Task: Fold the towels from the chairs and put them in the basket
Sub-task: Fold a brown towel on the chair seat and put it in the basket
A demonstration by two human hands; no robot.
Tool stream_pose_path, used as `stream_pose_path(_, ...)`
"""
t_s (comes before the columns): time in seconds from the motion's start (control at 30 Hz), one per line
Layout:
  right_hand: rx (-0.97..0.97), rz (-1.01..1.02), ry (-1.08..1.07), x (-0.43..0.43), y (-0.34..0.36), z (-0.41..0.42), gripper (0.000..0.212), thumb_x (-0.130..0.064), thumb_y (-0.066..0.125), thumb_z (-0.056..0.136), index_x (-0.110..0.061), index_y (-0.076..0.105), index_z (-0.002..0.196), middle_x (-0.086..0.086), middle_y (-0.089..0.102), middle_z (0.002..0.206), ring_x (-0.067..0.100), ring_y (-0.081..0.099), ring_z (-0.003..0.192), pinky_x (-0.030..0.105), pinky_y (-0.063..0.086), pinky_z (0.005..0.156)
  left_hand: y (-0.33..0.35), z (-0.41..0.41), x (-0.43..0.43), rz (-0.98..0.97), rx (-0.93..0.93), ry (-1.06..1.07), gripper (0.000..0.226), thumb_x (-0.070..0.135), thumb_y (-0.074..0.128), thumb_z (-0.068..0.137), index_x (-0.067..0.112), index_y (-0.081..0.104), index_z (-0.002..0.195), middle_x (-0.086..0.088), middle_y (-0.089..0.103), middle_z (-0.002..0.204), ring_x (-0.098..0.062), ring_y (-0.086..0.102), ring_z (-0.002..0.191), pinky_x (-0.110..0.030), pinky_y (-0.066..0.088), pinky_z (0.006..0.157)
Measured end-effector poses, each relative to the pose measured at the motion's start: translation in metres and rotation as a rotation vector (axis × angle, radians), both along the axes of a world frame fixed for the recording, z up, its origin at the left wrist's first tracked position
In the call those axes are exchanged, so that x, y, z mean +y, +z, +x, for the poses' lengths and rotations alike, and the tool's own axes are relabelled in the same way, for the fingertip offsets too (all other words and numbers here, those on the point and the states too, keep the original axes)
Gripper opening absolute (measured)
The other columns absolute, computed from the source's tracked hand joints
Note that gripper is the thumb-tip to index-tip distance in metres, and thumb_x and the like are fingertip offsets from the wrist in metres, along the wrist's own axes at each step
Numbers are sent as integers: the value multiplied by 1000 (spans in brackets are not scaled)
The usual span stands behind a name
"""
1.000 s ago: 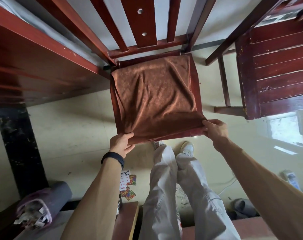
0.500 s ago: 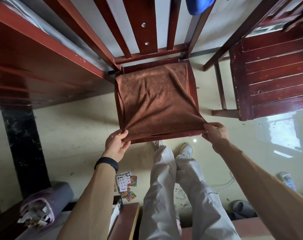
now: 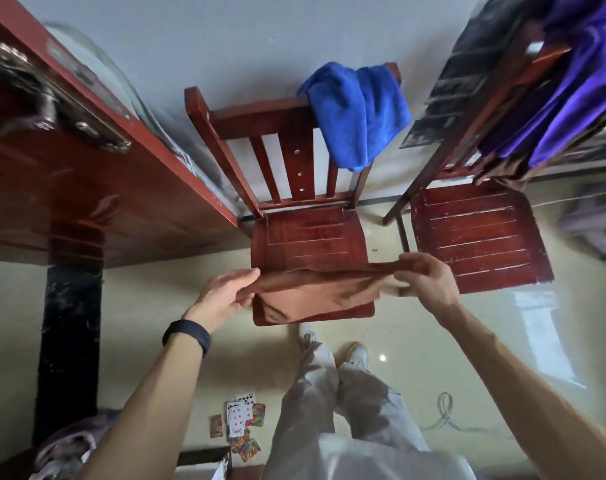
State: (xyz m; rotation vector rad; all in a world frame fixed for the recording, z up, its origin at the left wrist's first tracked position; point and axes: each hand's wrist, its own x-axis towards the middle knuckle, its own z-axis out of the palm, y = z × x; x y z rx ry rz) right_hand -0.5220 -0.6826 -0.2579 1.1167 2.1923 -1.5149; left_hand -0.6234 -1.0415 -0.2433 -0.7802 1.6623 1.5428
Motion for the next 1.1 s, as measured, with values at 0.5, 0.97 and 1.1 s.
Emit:
stream_pose_path(0.5,363,818,648,31,59,-10,13,-17,78,85,-13,78,98,9,57,102,32,61,92,43,59,78,55,-11,1,-915,948,-903,9,29,77,83,25,79,91,3,63,114,-20,61,96,-35,55,77)
stream_pose_path(0.97,407,872,748,41,88,-22,13,-21,81,81,-14,75,89,4,63,93,27,61,86,40,59,62,96,-38,7,-927,863,-1127,21,51,67,87,32,63,97,10,59,91,-15,57,84,-26,39,62)
stream_pose_path(1.1,337,857,770,39,87,-21,10,-15,73,88,-7,69,92,8,63,81,34,63,79,41,54,60,91,-34,1,-795,743,-1083,23,47,61,89,32,75,98,6,68,98,-21,65,94,-31,52,76)
